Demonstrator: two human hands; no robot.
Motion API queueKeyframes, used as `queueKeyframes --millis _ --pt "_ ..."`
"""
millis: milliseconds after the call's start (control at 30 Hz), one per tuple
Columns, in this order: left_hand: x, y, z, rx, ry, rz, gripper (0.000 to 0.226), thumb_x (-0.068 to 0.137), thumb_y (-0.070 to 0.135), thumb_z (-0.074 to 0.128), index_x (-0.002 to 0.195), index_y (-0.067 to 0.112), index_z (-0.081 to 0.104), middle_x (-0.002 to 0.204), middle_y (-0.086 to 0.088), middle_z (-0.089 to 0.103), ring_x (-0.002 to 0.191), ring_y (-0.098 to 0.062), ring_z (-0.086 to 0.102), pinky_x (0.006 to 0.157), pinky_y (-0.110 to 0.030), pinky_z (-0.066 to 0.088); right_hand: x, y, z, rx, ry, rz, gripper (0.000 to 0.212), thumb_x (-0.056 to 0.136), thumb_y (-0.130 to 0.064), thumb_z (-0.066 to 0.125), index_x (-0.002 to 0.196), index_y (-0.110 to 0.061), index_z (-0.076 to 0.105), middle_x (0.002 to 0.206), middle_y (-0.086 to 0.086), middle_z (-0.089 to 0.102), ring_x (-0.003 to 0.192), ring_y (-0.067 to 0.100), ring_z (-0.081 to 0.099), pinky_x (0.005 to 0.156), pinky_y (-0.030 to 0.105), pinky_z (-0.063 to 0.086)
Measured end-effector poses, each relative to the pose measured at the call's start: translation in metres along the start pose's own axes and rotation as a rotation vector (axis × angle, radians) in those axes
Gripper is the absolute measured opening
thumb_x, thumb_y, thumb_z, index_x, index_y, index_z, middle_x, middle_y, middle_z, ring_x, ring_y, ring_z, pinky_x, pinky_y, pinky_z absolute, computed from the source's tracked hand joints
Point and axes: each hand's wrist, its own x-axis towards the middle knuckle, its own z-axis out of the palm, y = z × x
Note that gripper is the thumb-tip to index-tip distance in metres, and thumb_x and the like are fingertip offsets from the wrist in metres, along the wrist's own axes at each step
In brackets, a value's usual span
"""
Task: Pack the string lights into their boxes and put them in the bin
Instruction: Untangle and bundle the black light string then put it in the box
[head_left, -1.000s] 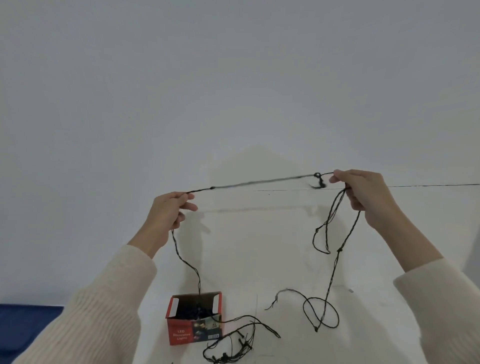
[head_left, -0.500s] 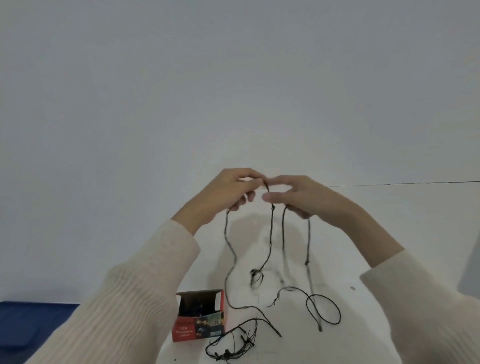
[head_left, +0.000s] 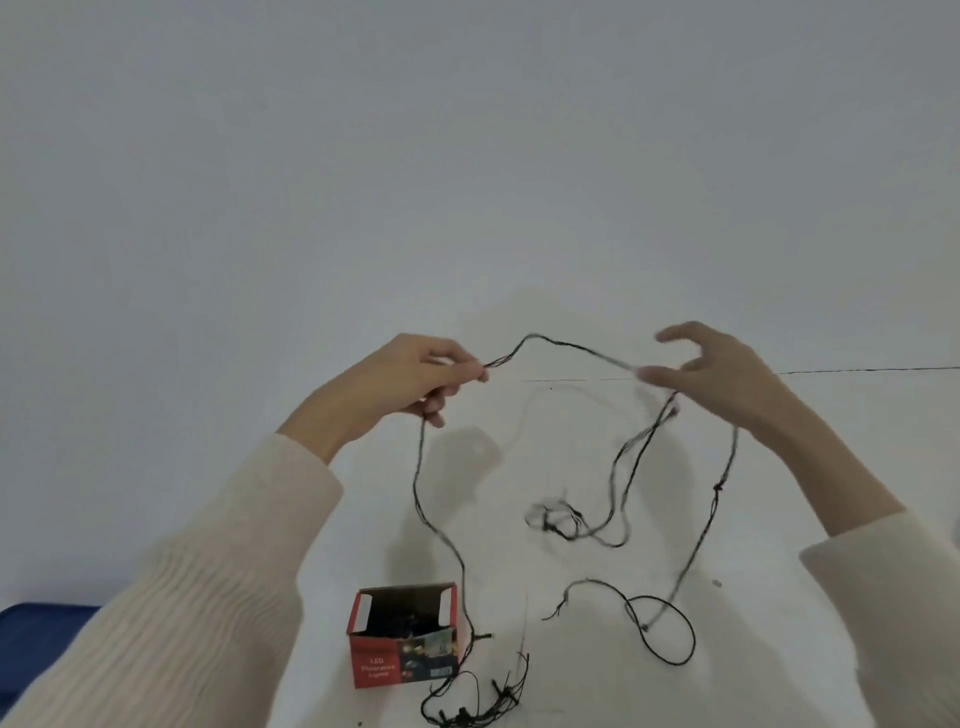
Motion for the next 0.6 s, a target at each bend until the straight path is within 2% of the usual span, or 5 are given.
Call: queueKeyframes --millis 67,167,367,500,600 --pt "0.006 0.023 0.017 0.024 -0.016 0.093 0.017 0.090 0.026 0.060 0.091 0.013 0.070 0.062 0.002 0.045 0.047 -0.011 0.035 0.051 -0.020 0.044 -0.010 -0.027 0.009 0.124 -0.257 -0.072 0.030 0.080 -0.043 0.069 0.109 -0.039 0.058 0.055 -0.014 0.039 0.047 0.002 0.039 0.052 0.021 0.027" --pt "0.013 0.046 0.034 0.051 -0.032 0.195 0.016 0.090 0.026 0.060 0.087 0.014 0.069 0.061 0.002 0.049 0.047 -0.010 0.036 0.048 -0.020 0.038 -0.014 -0.054 0.024 0.260 -0.425 -0.147 0.020 0.086 -0.041 0.062 0.088 -0.023 0.071 0.056 -0.001 0.026 0.044 0.010 0.023 0.044 0.020 0.018" --pt "0.000 0.008 0.007 0.021 -0.058 0.026 0.023 0.089 0.030 0.060 0.090 0.010 0.070 0.060 0.005 0.045 0.048 -0.009 0.036 0.048 -0.017 0.036 0.010 -0.021 -0.014 0.815 -0.098 0.116 0.031 0.094 -0.024 0.053 0.065 -0.016 0.050 0.046 -0.009 0.026 0.035 0.003 0.017 0.038 0.018 0.008" --pt "-0.009 -0.014 -0.007 0.001 -0.031 -0.058 0.024 0.090 0.031 0.058 0.094 0.012 0.072 0.063 0.005 0.044 0.048 -0.008 0.036 0.050 -0.017 0.037 0.008 0.007 -0.024 0.143 0.165 0.112 0.027 0.090 -0.036 0.060 0.101 -0.012 0.066 0.066 0.003 0.048 0.055 0.009 0.047 0.045 0.020 0.028" --pt "-0.001 0.008 0.008 0.005 -0.022 0.030 0.024 0.091 0.028 0.057 0.095 0.009 0.071 0.060 0.006 0.044 0.047 -0.008 0.034 0.045 -0.015 0.033 -0.010 -0.021 -0.005 0.069 -0.133 -0.035 0.034 0.083 -0.047 0.064 0.115 -0.040 0.055 0.065 -0.011 0.056 0.063 0.003 0.052 0.057 0.021 0.031"
